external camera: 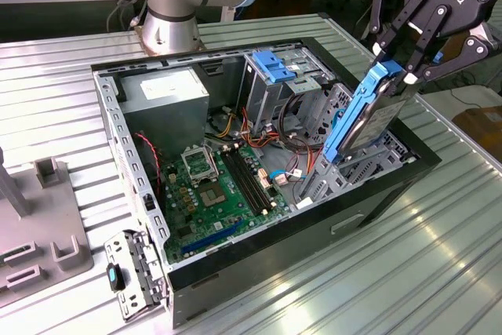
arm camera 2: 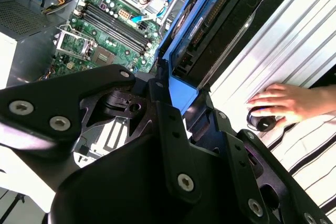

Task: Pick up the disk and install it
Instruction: 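Pick up the disk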

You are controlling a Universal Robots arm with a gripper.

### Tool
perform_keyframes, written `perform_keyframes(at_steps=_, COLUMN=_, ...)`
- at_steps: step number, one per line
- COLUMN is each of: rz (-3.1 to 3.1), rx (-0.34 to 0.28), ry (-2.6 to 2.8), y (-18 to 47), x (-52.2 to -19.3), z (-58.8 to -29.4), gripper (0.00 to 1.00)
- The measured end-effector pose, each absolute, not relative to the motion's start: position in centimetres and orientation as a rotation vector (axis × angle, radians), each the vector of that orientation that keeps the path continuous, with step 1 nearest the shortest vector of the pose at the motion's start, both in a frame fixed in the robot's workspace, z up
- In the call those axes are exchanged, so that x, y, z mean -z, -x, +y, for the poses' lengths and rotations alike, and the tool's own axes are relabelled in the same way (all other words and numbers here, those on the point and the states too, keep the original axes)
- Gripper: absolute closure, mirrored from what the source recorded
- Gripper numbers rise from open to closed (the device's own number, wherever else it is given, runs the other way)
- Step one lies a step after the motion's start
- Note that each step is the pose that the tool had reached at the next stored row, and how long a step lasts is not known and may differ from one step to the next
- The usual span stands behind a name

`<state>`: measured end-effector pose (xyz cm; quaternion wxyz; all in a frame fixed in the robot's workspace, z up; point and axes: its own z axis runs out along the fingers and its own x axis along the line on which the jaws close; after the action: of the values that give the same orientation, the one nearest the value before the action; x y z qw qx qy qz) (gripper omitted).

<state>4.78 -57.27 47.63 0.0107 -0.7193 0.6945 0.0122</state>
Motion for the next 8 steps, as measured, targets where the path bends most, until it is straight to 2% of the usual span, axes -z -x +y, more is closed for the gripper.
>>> perform_keyframes(at_steps=8, rz=2.167, rx=-0.038, ry=2.245, y=-4.88, x=-47.39, z=-57.26, gripper=0.64)
